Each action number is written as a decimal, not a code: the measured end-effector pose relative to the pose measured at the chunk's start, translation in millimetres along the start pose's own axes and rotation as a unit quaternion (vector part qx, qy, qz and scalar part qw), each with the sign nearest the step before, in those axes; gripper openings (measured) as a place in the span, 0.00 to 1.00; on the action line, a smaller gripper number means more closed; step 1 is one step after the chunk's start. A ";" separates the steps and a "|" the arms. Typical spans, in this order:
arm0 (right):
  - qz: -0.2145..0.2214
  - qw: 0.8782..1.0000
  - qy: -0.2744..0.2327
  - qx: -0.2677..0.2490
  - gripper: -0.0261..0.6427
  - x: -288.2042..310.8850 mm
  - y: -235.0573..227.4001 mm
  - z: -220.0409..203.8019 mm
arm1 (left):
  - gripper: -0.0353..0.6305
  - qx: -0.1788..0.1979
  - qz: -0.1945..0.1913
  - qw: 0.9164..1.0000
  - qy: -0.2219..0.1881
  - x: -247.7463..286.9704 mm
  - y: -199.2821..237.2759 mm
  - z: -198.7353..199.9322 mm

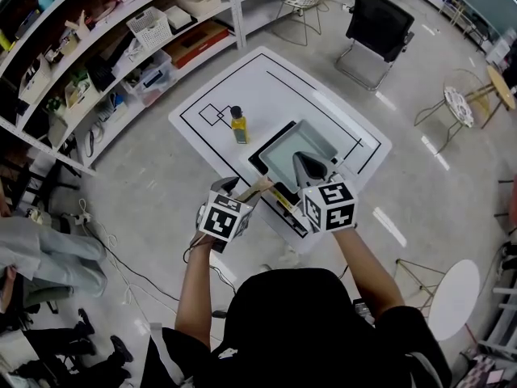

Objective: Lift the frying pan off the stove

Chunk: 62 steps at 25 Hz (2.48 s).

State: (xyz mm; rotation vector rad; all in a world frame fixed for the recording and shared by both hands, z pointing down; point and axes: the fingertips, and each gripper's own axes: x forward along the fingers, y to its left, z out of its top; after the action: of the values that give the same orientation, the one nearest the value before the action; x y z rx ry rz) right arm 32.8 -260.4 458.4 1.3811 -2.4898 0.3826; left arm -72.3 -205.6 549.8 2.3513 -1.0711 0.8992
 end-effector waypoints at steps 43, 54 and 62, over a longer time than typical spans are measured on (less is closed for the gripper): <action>-0.016 1.000 0.014 0.001 0.04 18.1 -29.4 -10.9 | 0.20 0.098 -0.075 0.966 0.226 79.6 -7.9 -72.2; -0.014 1.000 0.014 0.006 0.04 18.1 -27.2 -14.4 | 0.19 0.095 -0.091 0.966 0.224 76.8 -11.9 -74.0; -0.016 1.000 0.015 0.006 0.04 14.5 -26.0 -15.4 | 0.19 0.101 -0.072 0.970 0.211 74.3 -15.0 -73.0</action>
State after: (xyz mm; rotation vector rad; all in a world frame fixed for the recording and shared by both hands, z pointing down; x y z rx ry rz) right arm 49.2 -279.5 480.4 1.4064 -2.4425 0.4098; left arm -51.9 -191.8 652.0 2.2083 -0.6547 1.4261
